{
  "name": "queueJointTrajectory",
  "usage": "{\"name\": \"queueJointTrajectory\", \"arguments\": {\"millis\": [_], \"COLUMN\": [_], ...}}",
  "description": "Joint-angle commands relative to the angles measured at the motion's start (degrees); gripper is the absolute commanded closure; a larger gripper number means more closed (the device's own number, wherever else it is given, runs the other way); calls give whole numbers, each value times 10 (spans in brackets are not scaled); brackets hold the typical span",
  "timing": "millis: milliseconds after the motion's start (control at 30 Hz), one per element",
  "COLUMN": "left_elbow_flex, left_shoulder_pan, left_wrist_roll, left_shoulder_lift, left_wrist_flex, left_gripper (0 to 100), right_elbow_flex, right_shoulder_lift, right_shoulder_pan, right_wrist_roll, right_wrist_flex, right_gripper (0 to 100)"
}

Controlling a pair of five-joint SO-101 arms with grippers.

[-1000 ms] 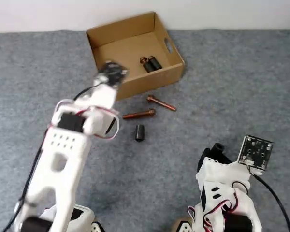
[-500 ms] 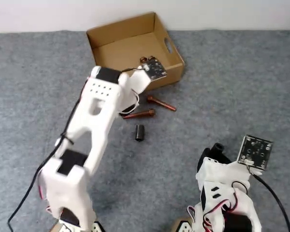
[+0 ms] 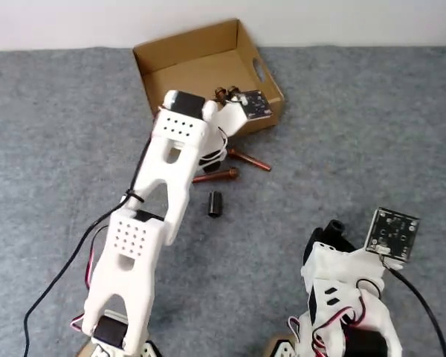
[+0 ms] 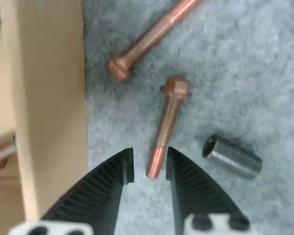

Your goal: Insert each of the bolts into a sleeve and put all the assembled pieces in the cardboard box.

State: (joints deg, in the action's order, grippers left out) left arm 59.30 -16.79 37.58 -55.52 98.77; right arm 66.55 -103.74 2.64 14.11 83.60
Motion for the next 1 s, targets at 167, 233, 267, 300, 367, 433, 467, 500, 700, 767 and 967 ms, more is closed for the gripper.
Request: {"name": "queueJointTrajectory", "arguments": {"millis": [167,233,267,300,367,433,467,500,700,767,967], "left_elbow_flex": [44,44,44,44,44,44,44,44,60,65,65], "left_shoulder_pan": [-26,-26,-26,-26,-27,-30,-31,-31,-31,-32,-48], "left_wrist_roll": [5,5,5,5,5,5,5,5,5,5,27], "left_shoulder_lift": [-26,-33,-36,-39,-45,-55,-61,-69,-101,-106,-117], "left_wrist_flex": [17,17,17,17,17,17,16,15,0,-1,12], "left_gripper": [877,877,877,877,877,877,877,877,877,877,901], "right_elbow_flex": [-3,-3,-3,-3,-3,-3,-3,-3,-3,-3,-3], "right_shoulder_lift": [-2,-2,-2,-2,-2,-2,-2,-2,-2,-2,-2], "right_shoulder_pan": [7,6,6,5,5,4,4,4,4,4,4], "right_wrist_roll": [-6,-6,-6,-6,-6,-6,-6,-6,-6,-6,-6], "right_wrist_flex": [0,0,0,0,0,0,0,0,0,0,0], "right_gripper": [991,991,991,991,991,991,991,991,991,991,991]}}
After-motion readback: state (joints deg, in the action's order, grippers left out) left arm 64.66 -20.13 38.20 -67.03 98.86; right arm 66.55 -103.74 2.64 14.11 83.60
